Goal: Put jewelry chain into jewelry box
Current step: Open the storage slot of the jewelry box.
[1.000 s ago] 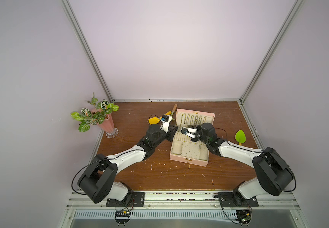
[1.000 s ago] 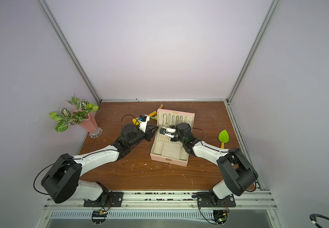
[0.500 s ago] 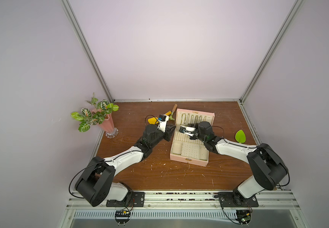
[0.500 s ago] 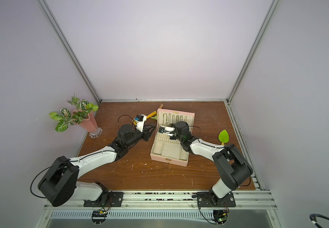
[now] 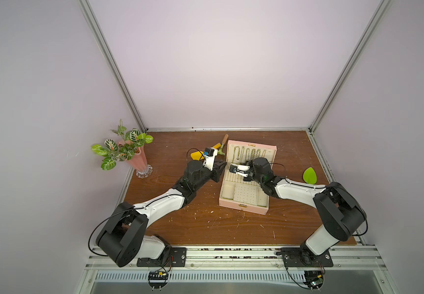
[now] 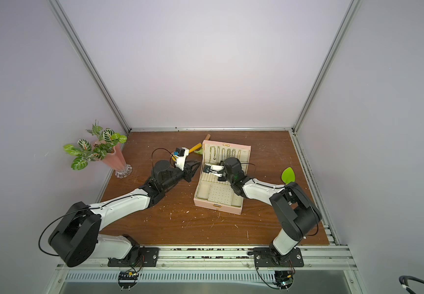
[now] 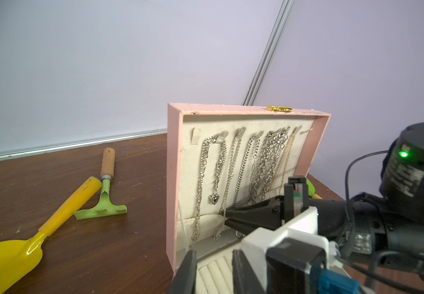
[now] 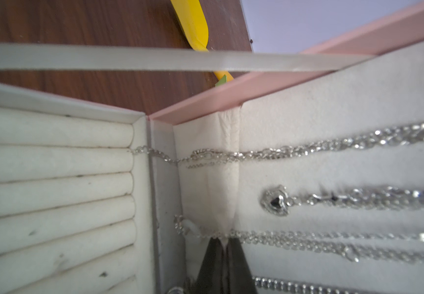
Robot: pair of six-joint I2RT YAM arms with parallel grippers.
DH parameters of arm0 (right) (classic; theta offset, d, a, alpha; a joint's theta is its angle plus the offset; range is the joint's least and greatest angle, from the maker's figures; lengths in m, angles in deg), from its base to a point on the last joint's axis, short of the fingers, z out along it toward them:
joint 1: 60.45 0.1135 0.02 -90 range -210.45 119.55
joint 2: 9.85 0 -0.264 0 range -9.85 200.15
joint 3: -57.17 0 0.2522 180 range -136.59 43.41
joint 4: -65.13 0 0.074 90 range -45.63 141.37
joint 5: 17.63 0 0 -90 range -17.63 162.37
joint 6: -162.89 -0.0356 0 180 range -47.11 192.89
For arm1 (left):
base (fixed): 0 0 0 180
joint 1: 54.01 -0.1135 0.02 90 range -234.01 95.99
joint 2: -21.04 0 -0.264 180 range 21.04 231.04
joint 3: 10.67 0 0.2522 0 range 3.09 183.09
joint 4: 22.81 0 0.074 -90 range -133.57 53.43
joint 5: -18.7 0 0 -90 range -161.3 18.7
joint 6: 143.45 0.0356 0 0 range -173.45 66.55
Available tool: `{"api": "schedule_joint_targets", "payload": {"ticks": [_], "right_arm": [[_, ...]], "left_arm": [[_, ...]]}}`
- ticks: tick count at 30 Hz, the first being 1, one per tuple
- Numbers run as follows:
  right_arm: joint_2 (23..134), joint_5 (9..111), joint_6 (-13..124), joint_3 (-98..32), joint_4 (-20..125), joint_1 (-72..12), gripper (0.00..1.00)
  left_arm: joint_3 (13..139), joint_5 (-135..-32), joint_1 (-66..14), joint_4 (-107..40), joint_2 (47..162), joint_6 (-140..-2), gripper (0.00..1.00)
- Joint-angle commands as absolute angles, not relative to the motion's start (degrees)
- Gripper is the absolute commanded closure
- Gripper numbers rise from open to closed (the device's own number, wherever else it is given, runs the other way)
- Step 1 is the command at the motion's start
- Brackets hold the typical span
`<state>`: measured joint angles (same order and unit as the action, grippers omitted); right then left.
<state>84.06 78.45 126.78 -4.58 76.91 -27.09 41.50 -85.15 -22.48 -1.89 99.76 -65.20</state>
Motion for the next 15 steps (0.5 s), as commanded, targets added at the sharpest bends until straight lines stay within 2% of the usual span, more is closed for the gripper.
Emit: {"api": "schedule_joint_targets", "payload": {"ticks": [1,2,8,15], "right_arm": [[82.9,79.2,124.1,-5.0,77.6,-27.5,0.97],[82.4,78.3,123.4,-5.0,77.5,-27.6,1.0],[80.9,73.9,119.9,-4.6,75.7,-27.6,1.0],[79.2,70.2,116.4,-2.5,76.0,-27.6,1.0]], "left_arm": [[41.0,-86.5,-23.1,-1.2,98.7,-64.9,0.72],[41.1,-86.8,-23.1,-1.1,98.8,-65.1,0.72],[41.0,-87.3,-22.0,-0.4,99.6,-66.3,0.73],[41.0,-86.2,-20.2,2.0,101.3,-70.2,0.79]]}}
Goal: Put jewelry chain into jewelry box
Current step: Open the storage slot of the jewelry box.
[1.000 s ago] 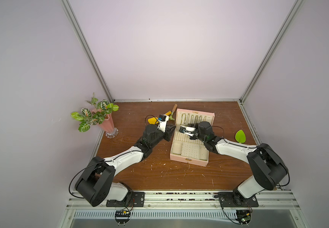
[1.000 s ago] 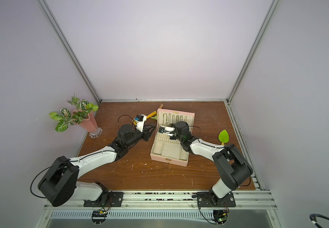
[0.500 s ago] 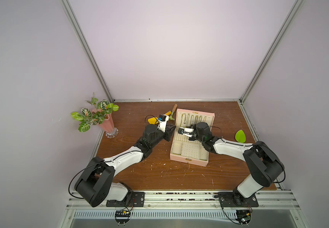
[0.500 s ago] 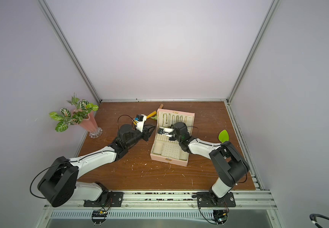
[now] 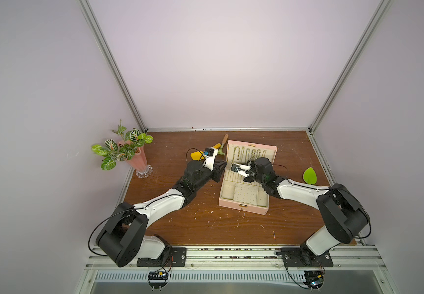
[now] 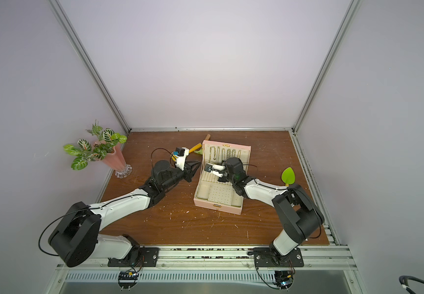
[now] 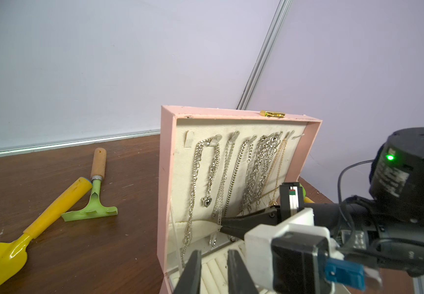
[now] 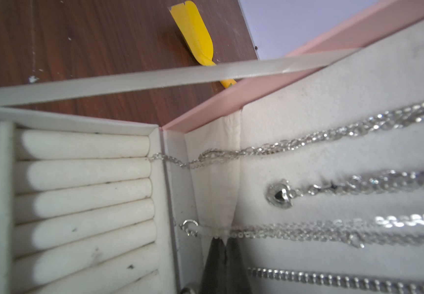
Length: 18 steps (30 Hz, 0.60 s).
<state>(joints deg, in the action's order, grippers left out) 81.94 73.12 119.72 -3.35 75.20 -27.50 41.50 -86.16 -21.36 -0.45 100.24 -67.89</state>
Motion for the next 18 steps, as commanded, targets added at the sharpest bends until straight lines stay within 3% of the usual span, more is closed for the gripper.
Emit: {"api": "schedule_joint_targets", "payload": {"ticks": [1,11,18], "right_arm": [[79.0,69.9,116.1,-2.2,76.3,-27.7,1.0],[78.3,65.1,111.8,0.3,79.8,-29.1,1.0],[78.8,62.2,109.7,0.4,80.7,-30.4,1.0]], "left_arm": [[41.1,-85.8,-19.5,2.3,101.8,-70.4,0.8],[41.4,-82.8,-16.9,6.1,106.1,-75.6,0.91],[42.7,-78.5,-14.9,6.8,108.0,-77.2,0.91]]}}
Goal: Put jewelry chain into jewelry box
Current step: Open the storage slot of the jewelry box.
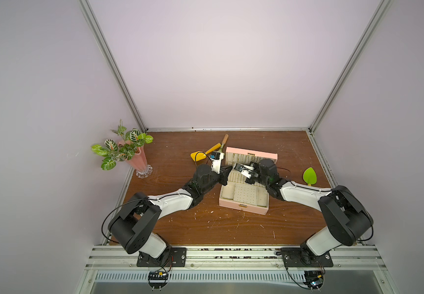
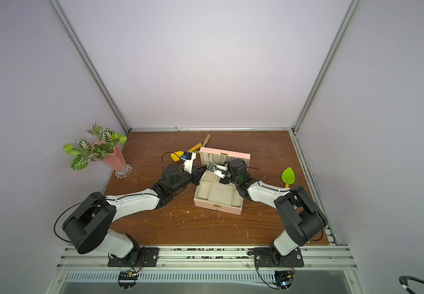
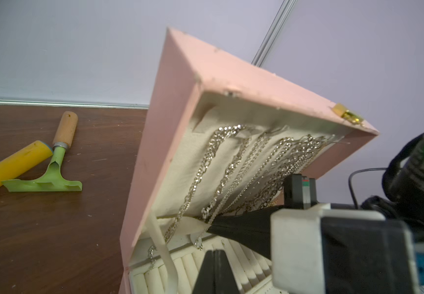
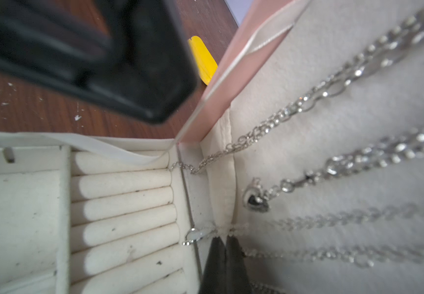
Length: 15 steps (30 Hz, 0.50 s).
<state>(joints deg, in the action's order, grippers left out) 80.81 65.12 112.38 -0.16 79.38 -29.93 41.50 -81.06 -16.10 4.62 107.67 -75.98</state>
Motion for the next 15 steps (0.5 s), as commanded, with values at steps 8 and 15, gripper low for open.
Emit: {"api": "schedule_joint_targets", "payload": {"ticks": [8,15], "right_arm": [[79.2,62.4,108.7,-0.7,81.0,-30.7,1.0],[79.9,62.4,108.1,-3.8,78.7,-31.1,1.0]], "left_arm": [[41.7,-76.7,-14.7,6.7,105.4,-76.1,0.84],[41.6,-74.7,-14.7,3.8,102.9,-74.3,0.82]]}}
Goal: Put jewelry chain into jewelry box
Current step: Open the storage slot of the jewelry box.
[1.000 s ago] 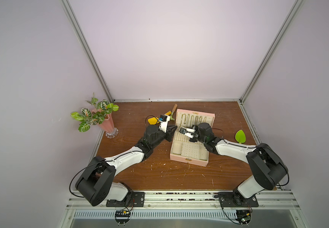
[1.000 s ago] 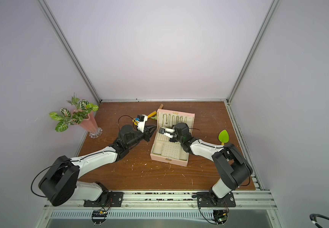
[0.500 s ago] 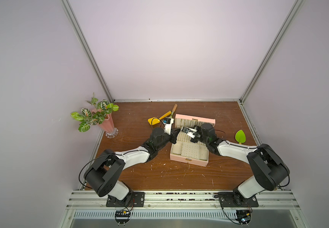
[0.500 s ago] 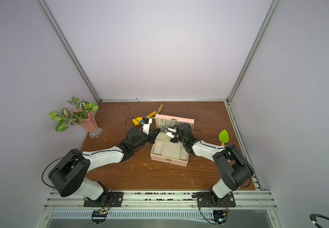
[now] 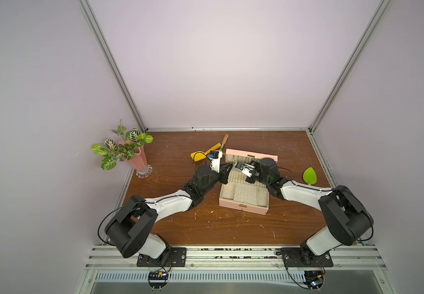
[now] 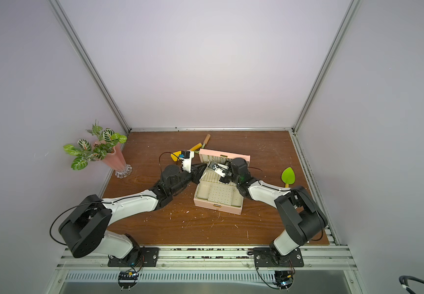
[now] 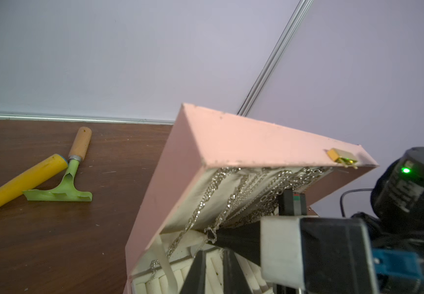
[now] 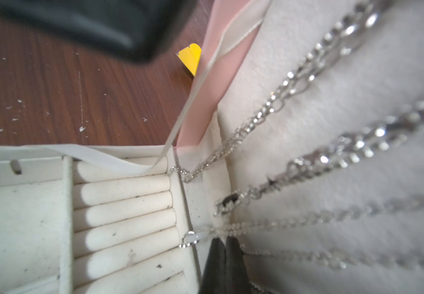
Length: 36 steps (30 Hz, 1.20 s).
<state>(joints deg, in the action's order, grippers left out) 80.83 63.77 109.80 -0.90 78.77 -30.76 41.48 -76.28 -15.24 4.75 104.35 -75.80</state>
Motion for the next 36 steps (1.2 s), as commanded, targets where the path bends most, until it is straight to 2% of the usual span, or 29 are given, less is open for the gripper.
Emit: {"api": "schedule_joint_targets", "payload": {"ticks": [1,9,18,36], "right_arm": [[80.1,62.4,108.1,-4.0,78.5,-31.2,1.0],[80.8,61.7,106.1,-5.0,78.9,-32.6,1.0],[82.3,61.6,104.8,-8.2,77.1,-33.6,1.0],[82.3,56.9,102.3,-6.4,81.8,-34.6,1.0]], "left_arm": [[41.6,-74.7,-14.7,3.7,102.6,-74.3,0.82],[41.4,-75.1,-14.4,3.4,102.2,-75.2,0.84],[43.2,-75.7,-13.8,5.6,106.3,-76.0,0.84],[49.2,-76.6,-13.2,11.9,117.0,-78.0,0.88]]}}
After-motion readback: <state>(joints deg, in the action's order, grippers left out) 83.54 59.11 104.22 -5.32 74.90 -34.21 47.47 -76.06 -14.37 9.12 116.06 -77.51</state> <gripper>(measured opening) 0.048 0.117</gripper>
